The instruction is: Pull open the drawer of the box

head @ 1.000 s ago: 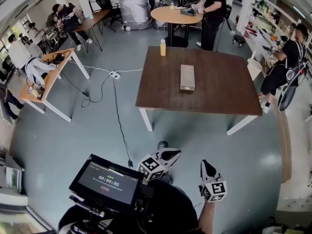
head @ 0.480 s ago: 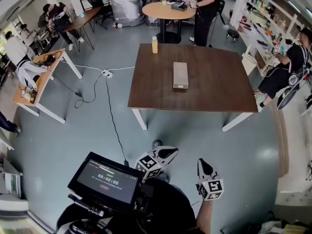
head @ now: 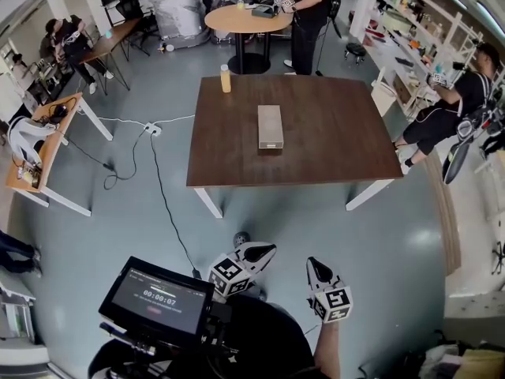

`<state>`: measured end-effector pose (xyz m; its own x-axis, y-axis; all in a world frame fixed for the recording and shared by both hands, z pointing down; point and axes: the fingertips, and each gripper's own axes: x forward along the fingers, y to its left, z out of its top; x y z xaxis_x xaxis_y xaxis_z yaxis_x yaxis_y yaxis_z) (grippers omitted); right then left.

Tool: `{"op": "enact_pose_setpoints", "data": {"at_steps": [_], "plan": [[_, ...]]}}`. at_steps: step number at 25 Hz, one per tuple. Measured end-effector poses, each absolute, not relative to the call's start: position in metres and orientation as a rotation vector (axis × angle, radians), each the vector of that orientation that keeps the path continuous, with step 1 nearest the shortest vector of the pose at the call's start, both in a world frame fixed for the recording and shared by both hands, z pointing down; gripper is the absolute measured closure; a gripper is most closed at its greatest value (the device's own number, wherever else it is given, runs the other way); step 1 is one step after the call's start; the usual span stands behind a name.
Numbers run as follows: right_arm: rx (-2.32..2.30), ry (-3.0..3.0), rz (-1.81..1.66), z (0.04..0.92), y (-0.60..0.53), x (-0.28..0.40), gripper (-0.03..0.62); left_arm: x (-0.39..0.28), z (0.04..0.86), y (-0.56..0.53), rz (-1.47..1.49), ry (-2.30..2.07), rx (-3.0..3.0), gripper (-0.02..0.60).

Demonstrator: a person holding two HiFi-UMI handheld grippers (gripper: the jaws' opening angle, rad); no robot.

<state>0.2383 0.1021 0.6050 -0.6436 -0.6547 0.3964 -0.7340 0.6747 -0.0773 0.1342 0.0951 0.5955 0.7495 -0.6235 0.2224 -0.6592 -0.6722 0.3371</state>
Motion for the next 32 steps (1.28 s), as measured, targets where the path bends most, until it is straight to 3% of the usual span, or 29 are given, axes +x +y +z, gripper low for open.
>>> {"op": "enact_pose_setpoints", "data": {"at_steps": [32], "plan": [[1.045, -2.534, 0.335, 0.600, -0.042, 0.174, 0.606, 0.074, 0.593, -0.047, 0.064, -0.952, 2.509, 0.577]]}}
